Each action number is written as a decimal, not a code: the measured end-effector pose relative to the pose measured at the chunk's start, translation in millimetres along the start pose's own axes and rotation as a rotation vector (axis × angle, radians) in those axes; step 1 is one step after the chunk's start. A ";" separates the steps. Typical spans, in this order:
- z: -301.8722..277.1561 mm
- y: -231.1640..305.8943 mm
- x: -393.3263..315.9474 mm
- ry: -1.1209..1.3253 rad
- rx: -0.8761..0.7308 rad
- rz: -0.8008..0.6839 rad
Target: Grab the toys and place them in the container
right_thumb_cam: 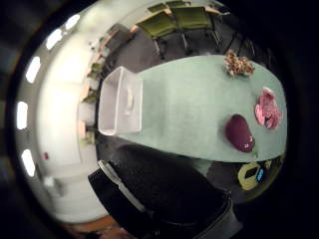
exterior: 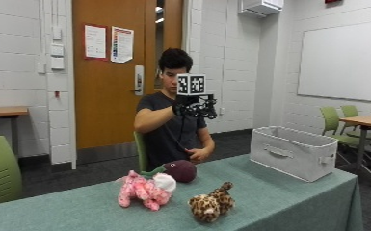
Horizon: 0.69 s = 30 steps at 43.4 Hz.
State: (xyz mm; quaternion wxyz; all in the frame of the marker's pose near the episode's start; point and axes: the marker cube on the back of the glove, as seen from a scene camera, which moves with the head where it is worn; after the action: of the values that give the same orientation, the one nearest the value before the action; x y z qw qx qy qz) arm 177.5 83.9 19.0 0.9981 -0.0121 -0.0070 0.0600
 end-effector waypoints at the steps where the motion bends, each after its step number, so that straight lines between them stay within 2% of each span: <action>1: 6.1 2.3 7.1 -0.004 -0.003 0.006; 19: 149.5 18.5 76.7 0.001 -0.095 0.082; 30: 205.6 16.7 94.3 0.014 -0.183 0.101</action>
State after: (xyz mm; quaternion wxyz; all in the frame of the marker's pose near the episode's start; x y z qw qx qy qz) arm 266.0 116.6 225.2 0.9885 -0.1040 -0.0048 0.1094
